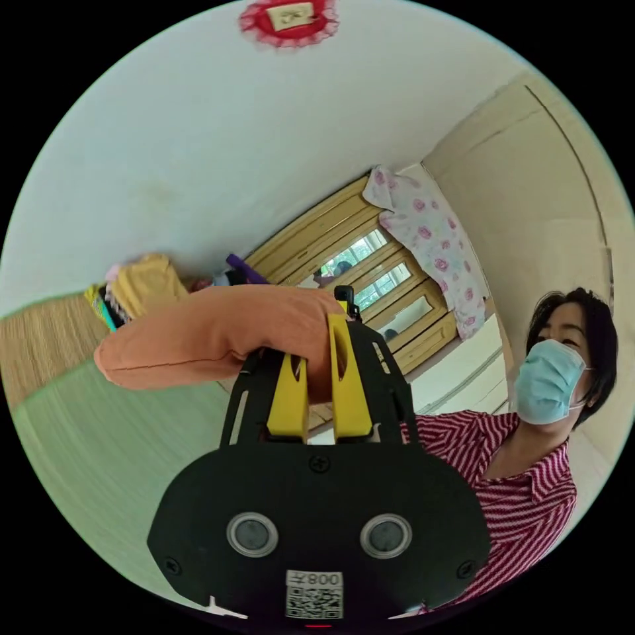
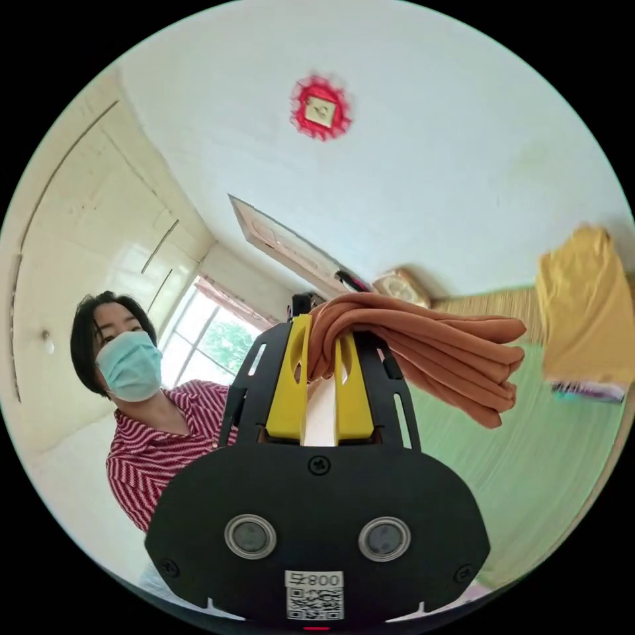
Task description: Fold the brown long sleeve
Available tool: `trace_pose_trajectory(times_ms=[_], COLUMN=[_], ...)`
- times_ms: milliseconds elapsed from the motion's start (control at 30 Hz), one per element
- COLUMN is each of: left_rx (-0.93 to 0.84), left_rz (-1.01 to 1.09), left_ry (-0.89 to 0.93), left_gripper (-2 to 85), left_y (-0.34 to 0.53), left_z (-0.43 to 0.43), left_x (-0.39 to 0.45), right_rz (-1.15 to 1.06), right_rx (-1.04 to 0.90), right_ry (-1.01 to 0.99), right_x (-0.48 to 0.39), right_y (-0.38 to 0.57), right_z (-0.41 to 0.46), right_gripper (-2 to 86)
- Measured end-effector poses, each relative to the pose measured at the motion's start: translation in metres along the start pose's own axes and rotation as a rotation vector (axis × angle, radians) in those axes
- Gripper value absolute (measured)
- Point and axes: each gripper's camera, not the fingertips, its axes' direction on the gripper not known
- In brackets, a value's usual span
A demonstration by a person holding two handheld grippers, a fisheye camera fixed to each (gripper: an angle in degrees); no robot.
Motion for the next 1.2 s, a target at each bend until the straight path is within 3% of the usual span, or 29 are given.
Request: trace_pose_trajectory(times_ms=[133,267,433,500,633,733,900,1000,1067,1200], left_rx=[0.049,0.029,-0.126,-0.187,-0.178,-0.175,0.033,0.067,-0.042,-0.019], left_rz=[0.132,0.02,-0.374,-0.474,-0.458,-0.46,-0.482,-0.609,-0.71,-0.757], left_ry=[-0.073,-0.162,-0.268,-0.304,-0.287,-0.321,-0.491,-0.749,-0.762,-0.749], left_gripper=[6.6,7.0,7.4,7.5,8.6,9.2,4.8,1.6,0.7,0.2], left_y=[-0.077,-0.089,-0.027,-0.004,0.001,-0.001,0.011,0.027,0.028,0.015], left_z=[0.052,0.129,0.218,0.233,0.212,0.176,0.06,0.002,-0.015,-0.039], left_x=[-0.042,-0.164,-0.376,-0.422,-0.447,-0.45,-0.452,-0.499,-0.568,-0.646], right_rz=[-0.094,-0.024,0.42,0.574,0.597,0.556,0.529,0.611,0.628,0.624], right_rx=[0.011,-0.007,-0.119,-0.184,-0.171,-0.203,-0.02,0.036,0.003,-0.014], right_ry=[0.037,0.056,0.112,0.117,-0.027,-0.021,0.07,0.208,0.253,0.319], right_x=[-0.024,0.034,0.239,0.291,0.291,0.254,0.204,0.211,0.22,0.234], right_y=[-0.098,-0.133,-0.071,-0.038,-0.014,-0.022,-0.01,0.003,-0.001,-0.021], right_z=[-0.054,-0.098,-0.126,-0.122,-0.124,-0.132,-0.199,-0.226,-0.218,-0.18], right_gripper=[5.0,5.4,6.6,6.7,7.0,7.2,3.1,0.9,0.5,0.1])
